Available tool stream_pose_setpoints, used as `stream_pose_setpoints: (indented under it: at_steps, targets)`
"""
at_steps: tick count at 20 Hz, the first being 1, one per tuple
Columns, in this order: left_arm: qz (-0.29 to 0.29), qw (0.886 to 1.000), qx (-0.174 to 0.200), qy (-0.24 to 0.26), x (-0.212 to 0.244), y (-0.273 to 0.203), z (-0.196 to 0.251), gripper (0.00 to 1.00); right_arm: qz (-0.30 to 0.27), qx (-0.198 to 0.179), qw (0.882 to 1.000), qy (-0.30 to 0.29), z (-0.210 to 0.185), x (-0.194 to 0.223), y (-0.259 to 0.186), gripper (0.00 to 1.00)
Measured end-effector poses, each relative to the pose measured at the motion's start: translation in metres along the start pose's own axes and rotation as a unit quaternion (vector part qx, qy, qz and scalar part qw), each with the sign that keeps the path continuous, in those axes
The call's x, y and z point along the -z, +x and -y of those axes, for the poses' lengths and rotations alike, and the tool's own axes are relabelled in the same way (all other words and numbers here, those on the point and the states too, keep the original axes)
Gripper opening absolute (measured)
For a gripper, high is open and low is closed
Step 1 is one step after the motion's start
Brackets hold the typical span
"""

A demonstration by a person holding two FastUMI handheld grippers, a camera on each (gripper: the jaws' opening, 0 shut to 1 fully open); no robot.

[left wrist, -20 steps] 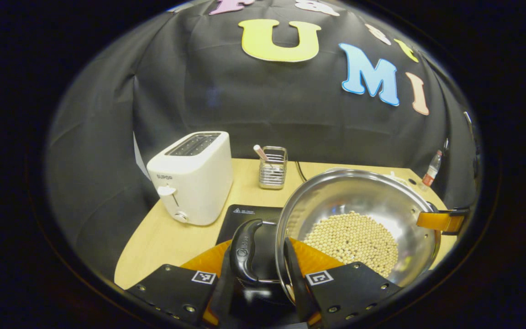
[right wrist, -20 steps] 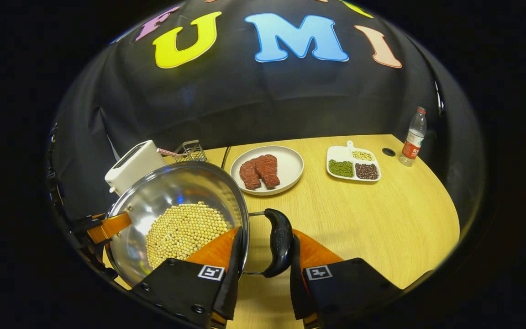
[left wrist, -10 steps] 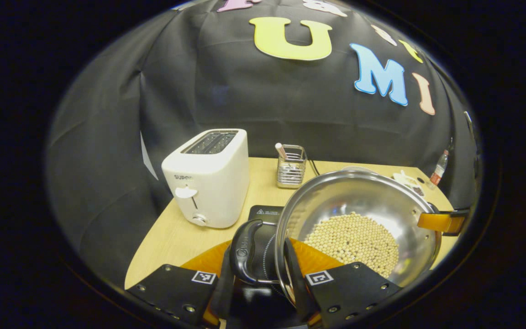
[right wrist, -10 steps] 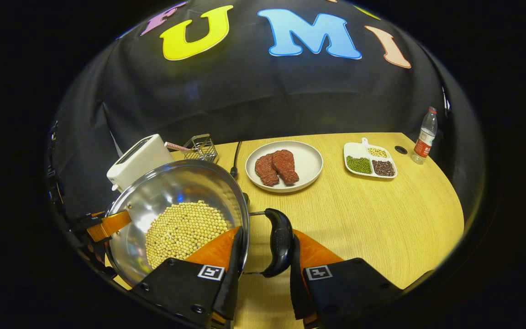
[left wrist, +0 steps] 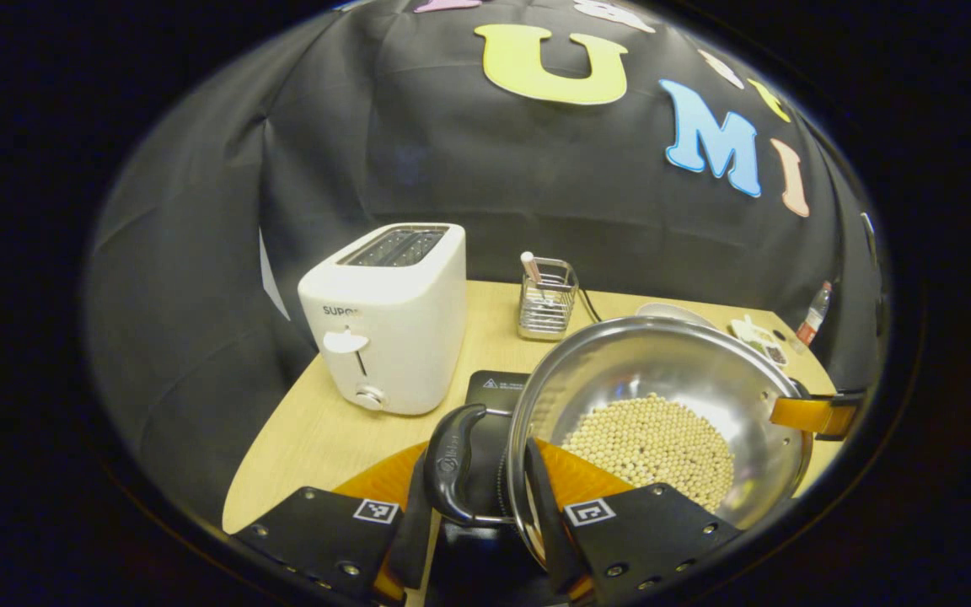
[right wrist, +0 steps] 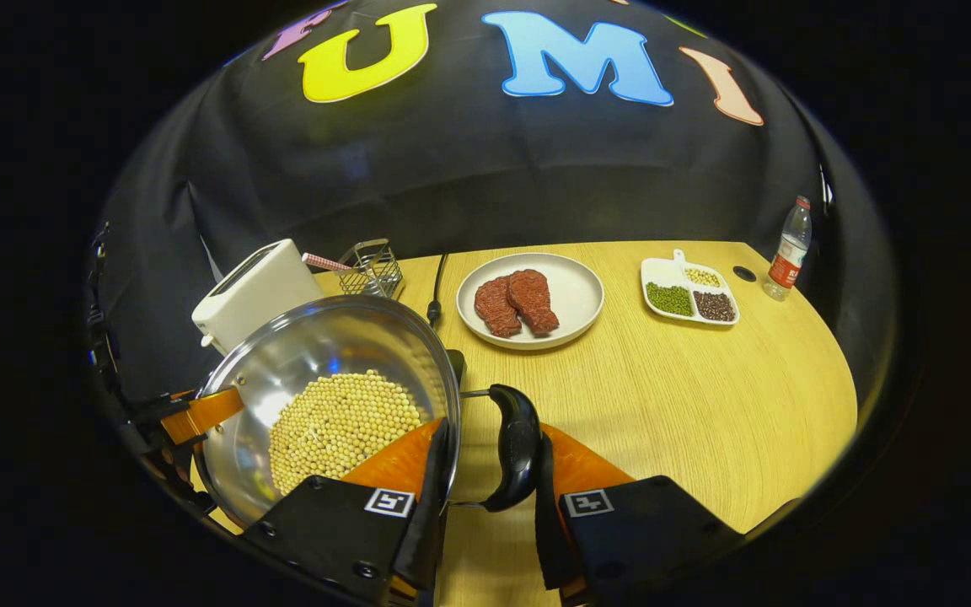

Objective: First push the handle of the pot to place it horizontally, then grasp the pot with both hands and set it on the induction cooktop.

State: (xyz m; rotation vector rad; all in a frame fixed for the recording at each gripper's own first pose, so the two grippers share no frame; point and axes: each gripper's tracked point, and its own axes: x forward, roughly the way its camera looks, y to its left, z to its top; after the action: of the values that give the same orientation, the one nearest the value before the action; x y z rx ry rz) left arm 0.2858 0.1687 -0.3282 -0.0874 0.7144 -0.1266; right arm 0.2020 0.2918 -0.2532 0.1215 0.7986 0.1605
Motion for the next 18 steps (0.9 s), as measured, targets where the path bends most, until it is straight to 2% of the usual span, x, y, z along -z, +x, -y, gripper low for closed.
stream_pose_setpoints:
  at_steps: [4, 6, 7, 8, 9, 10, 12, 14, 15, 16, 17, 18]
  targets:
    - [0.001, 1.000, -0.002, 0.008, 0.001, -0.003, -0.003, 0.58, 0.002, -0.005, 1.000, -0.004, -0.002, 0.001, 0.001, 0.53]
    - [0.033, 0.999, -0.016, 0.011, -0.016, -0.012, -0.005, 0.63, 0.034, -0.001, 0.999, -0.033, -0.001, -0.009, -0.005, 0.59]
    - [0.054, 0.998, -0.023, 0.012, -0.027, -0.017, -0.005, 0.70, 0.048, -0.002, 0.998, -0.045, -0.002, -0.013, -0.010, 0.71]
    - [0.072, 0.997, -0.028, 0.014, -0.037, -0.025, -0.003, 0.84, 0.062, -0.004, 0.997, -0.048, -0.004, -0.017, -0.016, 0.92]
    - [0.091, 0.995, -0.031, 0.018, -0.048, -0.035, 0.001, 0.87, 0.078, -0.005, 0.996, -0.048, -0.004, -0.024, -0.023, 1.00]
    - [0.110, 0.993, -0.034, 0.023, -0.059, -0.046, 0.006, 0.89, 0.095, -0.007, 0.994, -0.045, -0.002, -0.032, -0.032, 0.93]
    - [0.148, 0.988, -0.036, 0.031, -0.081, -0.070, 0.021, 0.87, 0.131, -0.003, 0.990, -0.044, 0.011, -0.051, -0.052, 0.97]
    - [0.178, 0.983, -0.037, 0.035, -0.096, -0.092, 0.040, 0.89, 0.166, 0.007, 0.985, -0.046, 0.033, -0.068, -0.075, 0.97]
    - [0.191, 0.980, -0.036, 0.036, -0.102, -0.104, 0.051, 0.87, 0.182, 0.013, 0.982, -0.046, 0.045, -0.076, -0.087, 0.97]
    - [0.203, 0.978, -0.034, 0.036, -0.108, -0.114, 0.065, 0.90, 0.195, 0.019, 0.980, -0.046, 0.059, -0.081, -0.100, 0.94]
    - [0.212, 0.976, -0.033, 0.036, -0.112, -0.122, 0.078, 0.89, 0.207, 0.024, 0.977, -0.047, 0.072, -0.085, -0.112, 0.94]
    - [0.220, 0.974, -0.032, 0.036, -0.117, -0.131, 0.091, 0.89, 0.219, 0.030, 0.974, -0.049, 0.086, -0.090, -0.125, 0.97]
